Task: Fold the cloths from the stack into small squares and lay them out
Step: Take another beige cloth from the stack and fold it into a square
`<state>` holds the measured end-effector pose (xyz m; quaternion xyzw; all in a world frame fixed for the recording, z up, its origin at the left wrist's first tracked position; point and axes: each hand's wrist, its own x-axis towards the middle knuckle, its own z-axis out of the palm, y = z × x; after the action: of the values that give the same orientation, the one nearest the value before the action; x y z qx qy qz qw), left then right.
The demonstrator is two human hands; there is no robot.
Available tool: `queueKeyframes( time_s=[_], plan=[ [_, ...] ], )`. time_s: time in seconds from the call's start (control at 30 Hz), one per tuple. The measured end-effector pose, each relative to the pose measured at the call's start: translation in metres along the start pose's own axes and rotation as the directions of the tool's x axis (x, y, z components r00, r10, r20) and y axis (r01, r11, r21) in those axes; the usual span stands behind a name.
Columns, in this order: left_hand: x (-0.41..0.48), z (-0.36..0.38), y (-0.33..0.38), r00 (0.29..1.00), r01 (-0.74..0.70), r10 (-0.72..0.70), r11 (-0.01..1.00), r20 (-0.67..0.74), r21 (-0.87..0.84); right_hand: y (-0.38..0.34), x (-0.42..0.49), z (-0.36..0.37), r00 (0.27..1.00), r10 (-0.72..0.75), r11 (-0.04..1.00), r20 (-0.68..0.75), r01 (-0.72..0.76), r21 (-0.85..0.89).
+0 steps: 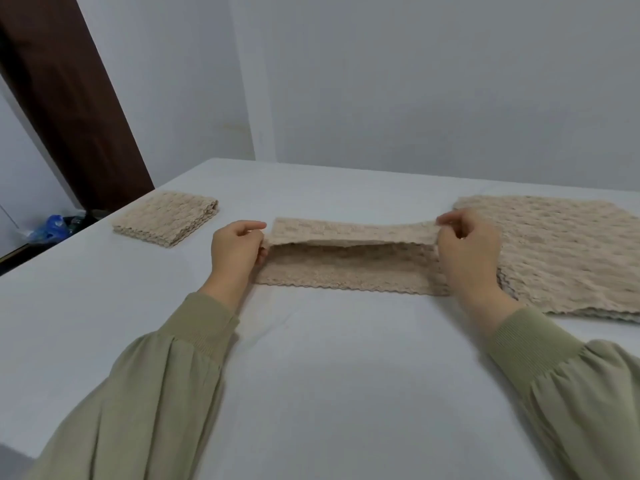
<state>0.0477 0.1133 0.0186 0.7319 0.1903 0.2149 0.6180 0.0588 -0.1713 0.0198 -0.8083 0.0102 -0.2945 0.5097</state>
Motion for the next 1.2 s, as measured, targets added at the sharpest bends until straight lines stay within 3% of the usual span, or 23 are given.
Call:
queueKeyframes(
  time_s=[0.07, 0.13, 0.3, 0.4, 0.47, 0.53, 0.63, 0.7, 0.87, 1.2],
  plan=[
    [-0.003, -0.007, -0.002, 0.994, -0.099, 0.080, 0.950, 0.074, 0.296, 0.005, -0.007, -0.005, 0.988, -0.037, 0.976, 0.152, 0.069, -0.209],
    [-0.010, -0.010, -0.002, 0.976, -0.202, 0.134, 0.844, 0.169, 0.497, 0.009, -0.015, -0.007, 0.950, -0.091, 0.882, 0.298, 0.216, -0.419],
    [-0.024, -0.003, -0.004, 0.923, -0.376, 0.179, 0.613, 0.342, 0.695, 0.017, -0.033, -0.006, 0.859, -0.086, 0.624, 0.505, 0.441, -0.645],
    [-0.028, -0.001, -0.001, 0.930, -0.350, 0.179, 0.706, 0.322, 0.616, 0.023, -0.016, -0.004, 0.864, -0.016, 0.651, 0.504, 0.391, -0.651],
    [-0.030, 0.000, 0.001, 0.938, -0.320, 0.177, 0.770, 0.297, 0.553, 0.024, -0.007, -0.006, 0.881, -0.028, 0.763, 0.472, 0.323, -0.559],
    [-0.030, 0.000, 0.003, 0.953, -0.271, 0.162, 0.833, 0.256, 0.483, 0.021, -0.006, -0.010, 0.926, -0.061, 0.891, 0.373, 0.219, -0.397],
    [-0.030, -0.004, 0.008, 0.969, -0.179, 0.113, 0.934, 0.219, 0.309, 0.016, -0.006, -0.019, 0.985, -0.056, 0.965, 0.161, 0.095, -0.244],
    [-0.030, -0.007, 0.010, 0.966, -0.143, 0.082, 0.959, 0.243, 0.245, 0.018, -0.003, -0.023, 0.994, -0.068, 0.969, 0.081, 0.086, -0.230],
    [-0.027, -0.012, 0.010, 0.938, -0.156, 0.024, 0.920, 0.347, 0.358, 0.026, -0.001, -0.025, 0.977, 0.050, 0.925, 0.209, 0.034, -0.378],
    [-0.026, -0.016, 0.013, 0.918, -0.190, 0.014, 0.892, 0.395, 0.409, 0.032, 0.002, -0.022, 0.979, -0.050, 0.907, 0.197, 0.127, -0.402]
  ],
)
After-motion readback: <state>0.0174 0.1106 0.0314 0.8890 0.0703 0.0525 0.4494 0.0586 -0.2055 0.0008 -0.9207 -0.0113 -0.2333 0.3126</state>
